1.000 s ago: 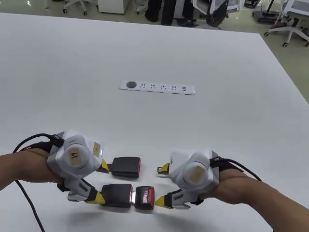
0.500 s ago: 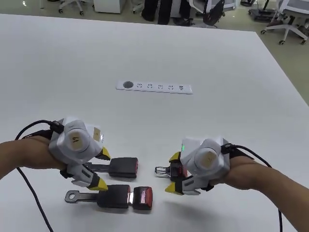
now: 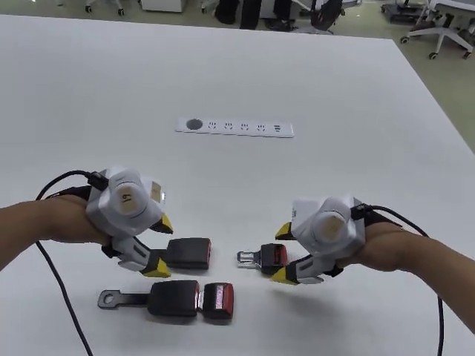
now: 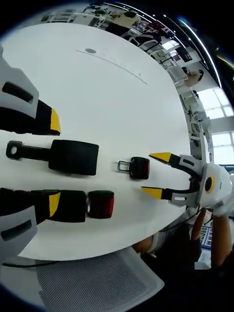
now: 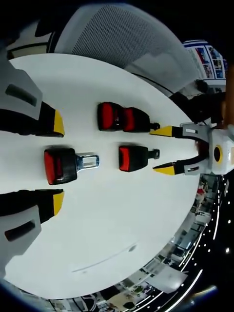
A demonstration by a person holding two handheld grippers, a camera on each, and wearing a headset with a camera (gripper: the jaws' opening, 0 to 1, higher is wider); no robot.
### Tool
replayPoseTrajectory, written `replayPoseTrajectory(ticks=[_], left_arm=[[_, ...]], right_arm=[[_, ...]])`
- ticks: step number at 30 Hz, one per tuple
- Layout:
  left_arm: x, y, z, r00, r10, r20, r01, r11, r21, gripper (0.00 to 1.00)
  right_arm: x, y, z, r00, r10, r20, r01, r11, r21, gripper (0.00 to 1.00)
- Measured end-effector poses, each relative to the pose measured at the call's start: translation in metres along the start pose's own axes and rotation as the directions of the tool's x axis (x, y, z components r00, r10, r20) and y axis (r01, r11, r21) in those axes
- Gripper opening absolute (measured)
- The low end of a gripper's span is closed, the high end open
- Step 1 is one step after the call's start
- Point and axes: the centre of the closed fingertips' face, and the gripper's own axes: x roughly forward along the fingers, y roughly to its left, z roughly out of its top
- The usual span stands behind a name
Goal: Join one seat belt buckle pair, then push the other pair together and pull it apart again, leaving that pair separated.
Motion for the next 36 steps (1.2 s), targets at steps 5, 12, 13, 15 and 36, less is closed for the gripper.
replayPoseTrajectory(ticks=[5, 12, 13, 15, 36], left_arm=[[0.01, 0.007, -0.006, 0.9997, -0.012, -0.02, 0.012, 1.0, 0.008, 0.45], [0.021, 0.013, -0.011, 0.9982, -0.026, -0.054, 0.027, 0.999, 0.019, 0.45], [0.023, 0.013, -0.011, 0.9978, -0.033, -0.056, 0.034, 0.999, 0.019, 0.44], [0.026, 0.013, -0.013, 0.9972, -0.04, -0.063, 0.041, 0.999, 0.02, 0.44], [0.032, 0.016, -0.019, 0.9952, -0.059, -0.079, 0.063, 0.996, 0.055, 0.31]], right_arm=[[0.002, -0.003, -0.008, 0.9998, 0.011, -0.015, -0.011, 1.0, 0.0, 0.39], [0.008, -0.004, -0.011, 0.9992, 0.03, -0.026, -0.03, 0.999, -0.016, 0.36], [0.008, -0.004, -0.011, 0.9992, 0.031, -0.026, -0.032, 0.999, -0.016, 0.36], [0.01, -0.004, -0.011, 0.999, 0.037, -0.027, -0.037, 0.999, -0.016, 0.35], [0.016, -0.003, -0.015, 0.9976, 0.059, -0.038, -0.06, 0.998, -0.024, 0.31]])
